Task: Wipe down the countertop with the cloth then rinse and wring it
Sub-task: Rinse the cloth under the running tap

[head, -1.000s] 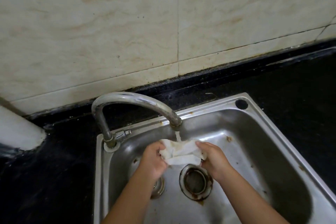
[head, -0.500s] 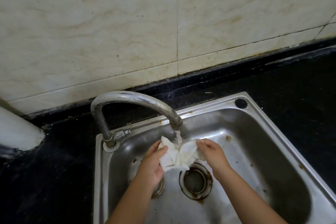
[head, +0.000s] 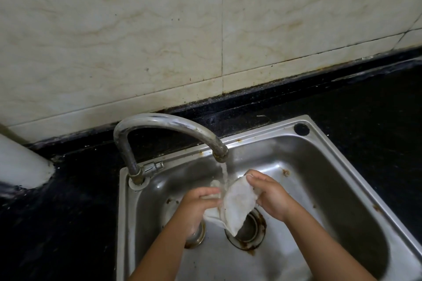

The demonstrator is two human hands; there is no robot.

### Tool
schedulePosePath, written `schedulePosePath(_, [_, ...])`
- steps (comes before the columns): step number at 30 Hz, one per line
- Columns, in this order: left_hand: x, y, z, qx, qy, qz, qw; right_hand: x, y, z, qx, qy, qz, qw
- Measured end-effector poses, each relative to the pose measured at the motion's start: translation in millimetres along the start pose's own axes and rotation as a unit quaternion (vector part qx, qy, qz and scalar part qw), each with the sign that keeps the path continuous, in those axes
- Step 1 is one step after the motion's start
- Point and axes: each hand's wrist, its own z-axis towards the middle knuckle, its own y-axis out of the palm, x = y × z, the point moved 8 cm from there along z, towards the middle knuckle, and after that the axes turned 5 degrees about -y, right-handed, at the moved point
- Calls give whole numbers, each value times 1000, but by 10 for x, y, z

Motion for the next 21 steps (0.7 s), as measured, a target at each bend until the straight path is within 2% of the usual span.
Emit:
schedulePosePath(4, [56, -112, 46, 11, 9, -101, 995, 37, 18, -38, -38, 9, 34, 999])
schedulePosePath(8, [78, -36, 66, -46, -1, -135, 990, 69, 136, -32, -87, 10, -55, 995])
schedulePosePath(13, [74, 168, -27, -132, -14, -30, 991, 51, 241, -26, -138, 5, -149, 979])
schedulePosePath(18, [12, 183, 2, -104, -22, 80, 991, 8, 182, -64, -144, -12, -142, 979])
schedulePosePath(21, [-27, 220, -16, -118, -28, 132, 984, -1, 124, -95, -137, -18, -149, 979])
